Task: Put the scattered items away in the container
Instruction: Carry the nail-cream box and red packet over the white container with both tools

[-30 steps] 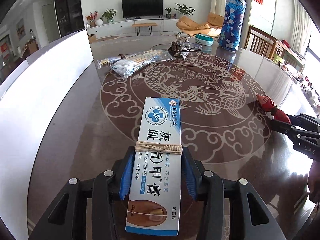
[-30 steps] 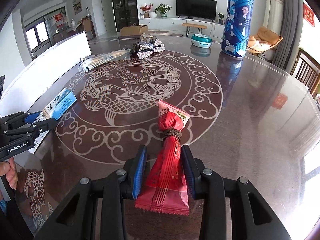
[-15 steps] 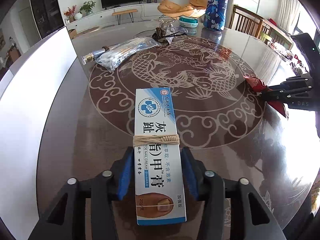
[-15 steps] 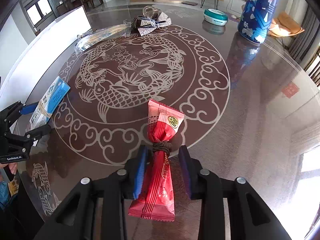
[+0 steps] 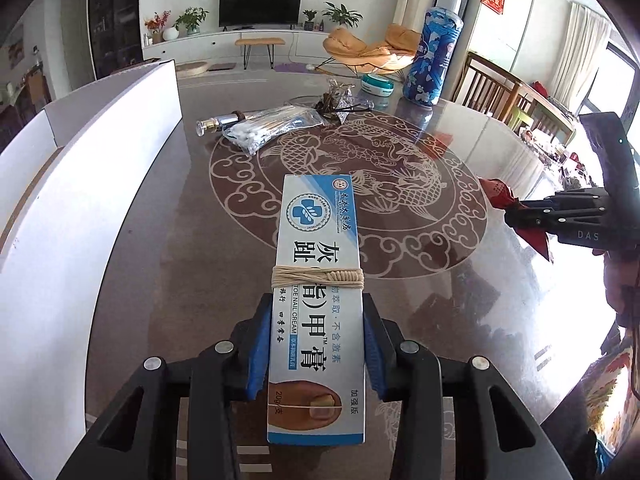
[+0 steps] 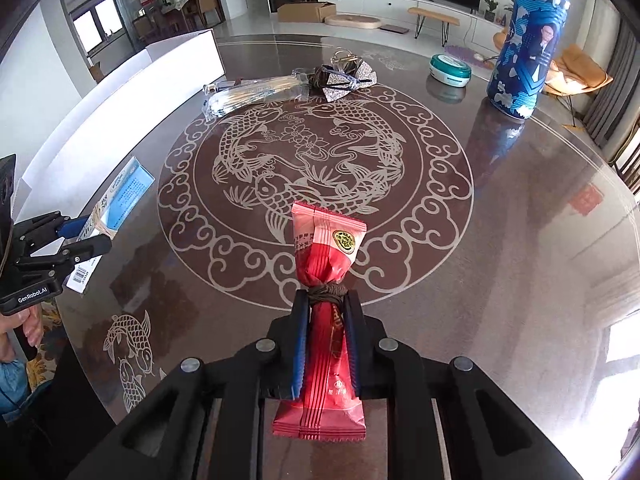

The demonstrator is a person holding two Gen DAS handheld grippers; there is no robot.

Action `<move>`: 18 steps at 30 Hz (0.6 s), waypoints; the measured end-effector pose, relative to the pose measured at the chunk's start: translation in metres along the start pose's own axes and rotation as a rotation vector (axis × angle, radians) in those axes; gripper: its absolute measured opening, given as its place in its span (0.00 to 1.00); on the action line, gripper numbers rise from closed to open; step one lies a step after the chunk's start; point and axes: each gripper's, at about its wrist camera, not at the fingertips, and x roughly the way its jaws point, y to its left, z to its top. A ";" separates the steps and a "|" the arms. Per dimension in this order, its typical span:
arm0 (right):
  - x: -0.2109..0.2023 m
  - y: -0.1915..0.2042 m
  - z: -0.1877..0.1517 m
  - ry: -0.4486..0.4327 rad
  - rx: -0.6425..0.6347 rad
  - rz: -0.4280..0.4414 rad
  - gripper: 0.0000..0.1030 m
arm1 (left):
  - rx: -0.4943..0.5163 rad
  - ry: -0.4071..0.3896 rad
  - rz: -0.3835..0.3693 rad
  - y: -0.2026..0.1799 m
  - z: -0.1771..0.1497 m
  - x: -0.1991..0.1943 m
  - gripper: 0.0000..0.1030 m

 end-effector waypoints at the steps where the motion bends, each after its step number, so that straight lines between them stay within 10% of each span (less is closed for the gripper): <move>1: -0.001 0.003 0.001 -0.007 0.000 0.005 0.17 | -0.006 -0.011 -0.002 0.002 0.002 -0.006 0.39; 9: -0.007 0.071 0.052 -0.077 -0.086 0.083 0.17 | -0.107 -0.118 0.047 0.066 0.025 -0.080 0.39; 18: -0.024 0.235 0.170 -0.238 -0.251 0.292 0.17 | -0.358 -0.115 0.228 0.219 0.022 -0.125 0.39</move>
